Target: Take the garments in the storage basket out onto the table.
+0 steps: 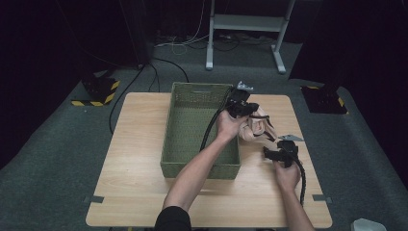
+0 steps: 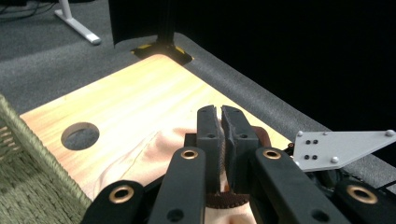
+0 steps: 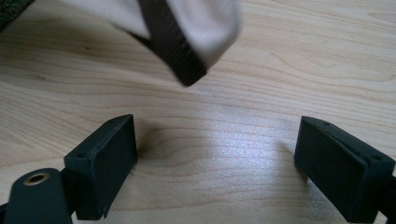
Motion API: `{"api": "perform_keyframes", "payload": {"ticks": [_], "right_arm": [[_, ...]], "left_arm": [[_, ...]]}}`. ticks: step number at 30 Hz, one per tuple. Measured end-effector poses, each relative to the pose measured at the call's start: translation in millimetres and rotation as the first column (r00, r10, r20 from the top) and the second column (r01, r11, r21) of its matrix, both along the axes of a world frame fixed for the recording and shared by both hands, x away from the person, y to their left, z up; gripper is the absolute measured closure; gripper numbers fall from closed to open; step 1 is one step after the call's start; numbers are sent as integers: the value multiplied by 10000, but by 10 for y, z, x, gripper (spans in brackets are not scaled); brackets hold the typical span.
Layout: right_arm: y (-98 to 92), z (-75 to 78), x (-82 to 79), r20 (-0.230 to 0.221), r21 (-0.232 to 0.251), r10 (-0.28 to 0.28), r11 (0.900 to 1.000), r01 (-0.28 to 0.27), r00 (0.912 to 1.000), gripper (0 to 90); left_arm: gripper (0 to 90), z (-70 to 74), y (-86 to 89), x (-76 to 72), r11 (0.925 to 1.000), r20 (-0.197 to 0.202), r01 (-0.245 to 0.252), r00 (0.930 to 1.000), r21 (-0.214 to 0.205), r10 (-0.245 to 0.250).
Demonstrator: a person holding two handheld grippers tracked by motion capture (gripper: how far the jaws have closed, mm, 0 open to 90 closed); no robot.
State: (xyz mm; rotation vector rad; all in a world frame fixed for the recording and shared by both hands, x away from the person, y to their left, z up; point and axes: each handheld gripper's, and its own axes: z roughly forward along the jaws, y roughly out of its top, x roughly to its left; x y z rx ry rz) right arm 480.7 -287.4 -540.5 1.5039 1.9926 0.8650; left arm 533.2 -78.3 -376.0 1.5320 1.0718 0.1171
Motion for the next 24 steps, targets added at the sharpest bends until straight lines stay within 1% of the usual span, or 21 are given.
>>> {"api": "perform_keyframes", "payload": {"ticks": [1, 3, 6, 7, 9, 14, 17, 20, 24], "right_arm": [[0, 0, 0, 0, 0, 1, 10000, -1, 10000, 127], [0, 0, 0, 0, 0, 0, 10000, 0, 10000, 126], [0, 0, 0, 9, -1, 2, 10000, -2, 10000, 127], [0, 0, 0, 3, 4, -2, 10000, 2, 10000, 127], [-1, 0, 0, 4, -7, 6, 10000, -6, 10000, 126], [1, 1, 0, -6, 3, -5, 10000, 5, 10000, 127], [1, 0, 0, 1, 6, -6, 10000, 6, 10000, 127], [1, 0, -1, 2, -4, -1, 10000, 1, 10000, 127], [0, 0, 0, 1, -5, 0, 10000, 0, 10000, 127]], "left_arm": [[859, -11, -3, 2, 10000, -9, -42, 10000, -32, 42], [858, -41, 4, 7, 10000, -24, -53, 10000, 49, 53], [854, -94, 7, 19, 9999, -174, -131, 9998, 107, 133], [854, -122, 9, 23, 9997, -188, -133, 9997, 217, 137], [853, -164, 15, 27, 9994, -230, -160, 9996, 311, 168], [850, -243, 33, 41, 9991, -415, -236, 9988, 353, 251], [839, -288, 26, 49, 9983, -525, -289, 9981, 497, 315], [835, -290, 26, 37, 9982, -448, -243, 9986, 556, 268], [803, -290, 35, 25, 9962, -317, -273, 9990, 830, 301]]}}
